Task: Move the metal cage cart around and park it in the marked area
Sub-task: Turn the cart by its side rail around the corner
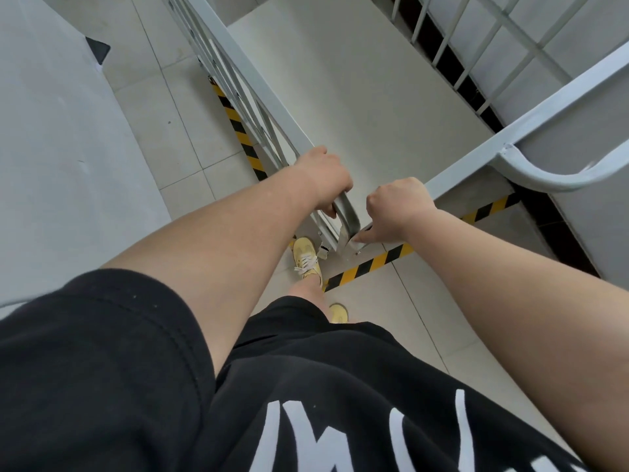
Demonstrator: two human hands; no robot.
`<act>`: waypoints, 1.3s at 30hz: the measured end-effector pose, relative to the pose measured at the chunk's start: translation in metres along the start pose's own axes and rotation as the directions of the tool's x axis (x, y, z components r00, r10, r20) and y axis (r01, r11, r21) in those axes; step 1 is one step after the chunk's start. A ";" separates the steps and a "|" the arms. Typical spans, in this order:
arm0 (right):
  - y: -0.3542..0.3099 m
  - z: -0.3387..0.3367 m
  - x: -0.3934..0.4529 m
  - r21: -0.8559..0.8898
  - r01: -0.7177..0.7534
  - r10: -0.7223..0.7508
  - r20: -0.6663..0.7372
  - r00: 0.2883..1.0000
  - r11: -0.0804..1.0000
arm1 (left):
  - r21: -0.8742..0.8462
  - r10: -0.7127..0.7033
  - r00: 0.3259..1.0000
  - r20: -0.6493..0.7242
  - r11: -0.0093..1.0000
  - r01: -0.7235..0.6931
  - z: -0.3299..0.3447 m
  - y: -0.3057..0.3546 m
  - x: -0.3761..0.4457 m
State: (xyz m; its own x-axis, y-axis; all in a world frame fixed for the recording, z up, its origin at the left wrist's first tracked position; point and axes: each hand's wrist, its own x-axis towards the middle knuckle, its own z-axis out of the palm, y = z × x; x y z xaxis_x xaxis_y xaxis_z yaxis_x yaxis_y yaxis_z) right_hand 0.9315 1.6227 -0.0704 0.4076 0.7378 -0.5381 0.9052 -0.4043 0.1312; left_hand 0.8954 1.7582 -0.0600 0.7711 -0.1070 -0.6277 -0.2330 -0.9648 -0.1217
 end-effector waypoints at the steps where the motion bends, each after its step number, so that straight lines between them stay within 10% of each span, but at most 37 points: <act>1: -0.001 -0.001 0.000 0.001 0.002 -0.002 -0.003 1.000 1.000 | 0.000 -0.002 1.000 0.000 1.000 0.002 0.000 -0.001 -0.002; 39: -0.072 -0.015 0.002 0.063 -0.115 0.111 0.074 0.991 0.991 | 0.053 -0.002 0.992 -0.127 0.999 0.009 0.045 -0.020 -0.063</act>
State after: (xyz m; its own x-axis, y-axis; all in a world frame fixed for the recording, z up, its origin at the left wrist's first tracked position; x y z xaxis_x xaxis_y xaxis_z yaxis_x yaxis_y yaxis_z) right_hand 0.8692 1.6606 -0.0685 0.4951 0.6462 -0.5808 0.8427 -0.5198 0.1400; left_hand 0.8247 1.7945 -0.0527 0.8404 -0.1346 -0.5251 -0.2573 -0.9516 -0.1679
